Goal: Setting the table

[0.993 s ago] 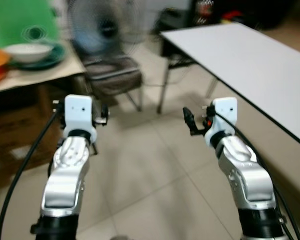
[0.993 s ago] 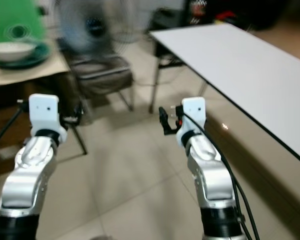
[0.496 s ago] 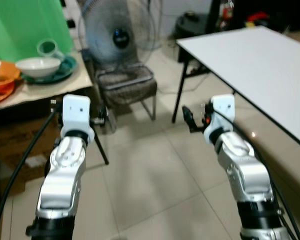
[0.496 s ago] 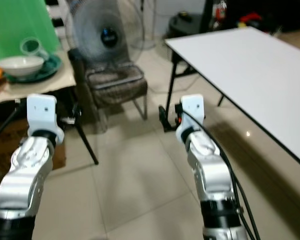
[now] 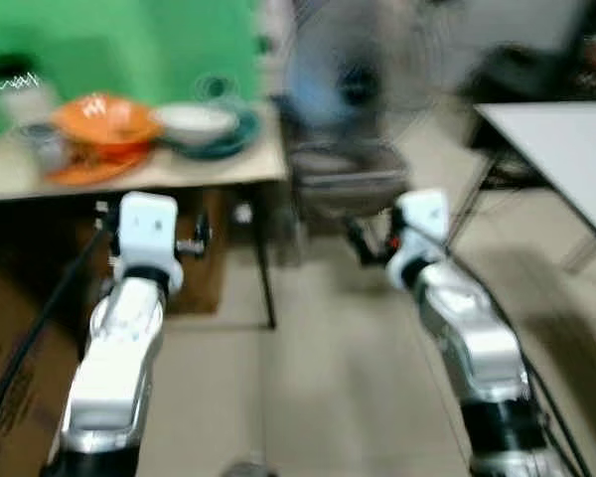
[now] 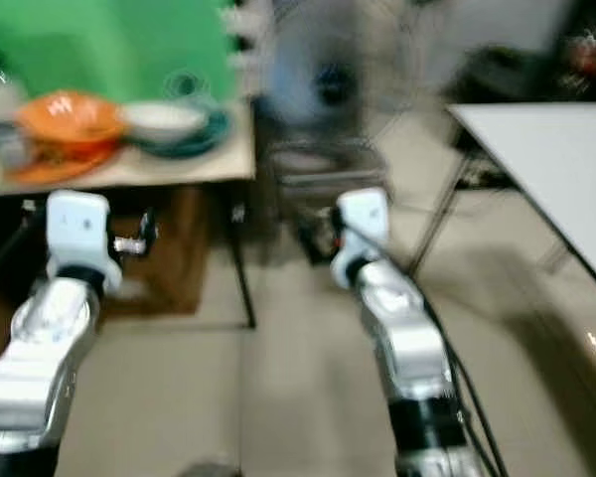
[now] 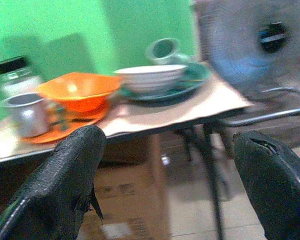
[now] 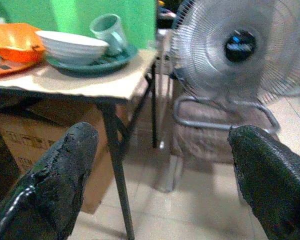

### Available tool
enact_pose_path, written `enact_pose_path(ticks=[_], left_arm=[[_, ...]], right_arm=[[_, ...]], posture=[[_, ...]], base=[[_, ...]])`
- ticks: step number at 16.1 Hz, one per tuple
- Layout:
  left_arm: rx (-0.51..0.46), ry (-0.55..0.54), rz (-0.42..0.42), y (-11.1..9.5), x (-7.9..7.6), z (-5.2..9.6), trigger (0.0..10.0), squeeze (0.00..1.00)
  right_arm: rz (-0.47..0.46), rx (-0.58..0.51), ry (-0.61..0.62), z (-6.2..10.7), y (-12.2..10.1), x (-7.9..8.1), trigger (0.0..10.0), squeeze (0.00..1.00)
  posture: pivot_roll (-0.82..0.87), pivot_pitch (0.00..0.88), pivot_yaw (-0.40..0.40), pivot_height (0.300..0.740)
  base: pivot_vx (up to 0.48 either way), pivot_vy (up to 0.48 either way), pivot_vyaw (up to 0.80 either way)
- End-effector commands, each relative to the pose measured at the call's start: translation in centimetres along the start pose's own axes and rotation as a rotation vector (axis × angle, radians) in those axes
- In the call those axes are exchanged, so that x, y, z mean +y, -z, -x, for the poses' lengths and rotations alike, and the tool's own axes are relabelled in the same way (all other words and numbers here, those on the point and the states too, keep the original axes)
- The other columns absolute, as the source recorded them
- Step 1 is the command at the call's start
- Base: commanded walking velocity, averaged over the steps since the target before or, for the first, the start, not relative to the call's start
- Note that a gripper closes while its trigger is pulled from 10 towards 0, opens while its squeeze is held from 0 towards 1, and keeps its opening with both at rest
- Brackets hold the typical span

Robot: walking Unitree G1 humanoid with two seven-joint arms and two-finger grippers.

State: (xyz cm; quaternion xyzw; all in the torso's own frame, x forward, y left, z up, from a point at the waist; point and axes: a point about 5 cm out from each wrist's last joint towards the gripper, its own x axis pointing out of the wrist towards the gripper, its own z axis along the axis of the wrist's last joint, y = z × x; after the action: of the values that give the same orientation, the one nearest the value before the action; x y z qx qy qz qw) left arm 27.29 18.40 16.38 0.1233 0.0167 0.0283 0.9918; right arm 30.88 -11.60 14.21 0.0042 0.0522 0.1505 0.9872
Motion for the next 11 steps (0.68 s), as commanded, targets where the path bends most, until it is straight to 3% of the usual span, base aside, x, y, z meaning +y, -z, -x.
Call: enact_pose_path(ticks=[1, 4, 7, 11], left_arm=[[-0.017, 0.003, -0.021, -0.6, 0.3, -0.4, 10.0, 0.0], [-0.03, 0.057, -0.031, -0.9, -0.1, -0.7, 10.0, 0.0], [-0.033, 0.065, -0.023, -1.0, -0.3, -0.8, 10.0, 0.0], [-0.044, 0.064, -0.03, -1.3, 0.0, -0.8, 10.0, 0.0]], right_arm=[[0.003, -0.052, -0.009, -0.4, -1.2, 0.4, 10.0, 0.0], [-0.006, -0.091, -0.02, -0.6, -2.1, 0.1, 10.0, 0.0], [-0.069, -0.03, -0.032, -0.7, -1.8, 0.2, 10.0, 0.0], [0.029, -0.097, -0.063, -0.6, -2.2, 1.0, 10.0, 0.0]], posture=[[0.17, 0.0, 0.026, 0.74], [0.16, 0.0, 0.032, 0.74], [0.16, 0.0, 0.032, 0.74], [0.17, 0.0, 0.032, 0.74]], base=[[0.375, 0.0, 0.0], [0.37, 0.0, 0.0], [0.37, 0.0, 0.0], [0.379, 0.0, 0.0]])
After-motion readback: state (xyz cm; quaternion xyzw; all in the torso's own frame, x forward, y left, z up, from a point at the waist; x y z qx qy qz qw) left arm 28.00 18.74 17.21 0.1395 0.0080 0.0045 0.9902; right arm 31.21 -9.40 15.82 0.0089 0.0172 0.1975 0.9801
